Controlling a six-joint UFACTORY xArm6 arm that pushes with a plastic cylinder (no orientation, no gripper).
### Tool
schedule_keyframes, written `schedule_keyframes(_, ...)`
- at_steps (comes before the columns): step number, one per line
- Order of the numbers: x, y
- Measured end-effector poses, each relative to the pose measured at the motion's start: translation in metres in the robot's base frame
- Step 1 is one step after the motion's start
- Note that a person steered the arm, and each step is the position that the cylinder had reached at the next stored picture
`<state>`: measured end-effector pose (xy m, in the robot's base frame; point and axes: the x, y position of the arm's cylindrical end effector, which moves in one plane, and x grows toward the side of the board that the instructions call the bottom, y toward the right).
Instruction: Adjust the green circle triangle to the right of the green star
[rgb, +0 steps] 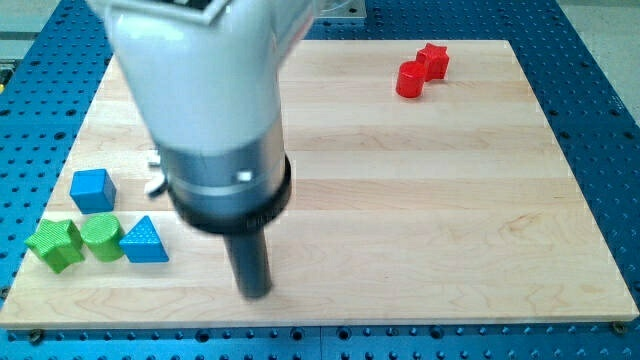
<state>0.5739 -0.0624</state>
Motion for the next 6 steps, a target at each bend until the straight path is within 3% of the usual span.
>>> schedule_keyframes(1, -0.074, -0.04)
schedule_keyframes(2, -0.083, -0.096)
schedule_keyframes(6, -0.055, -0.137)
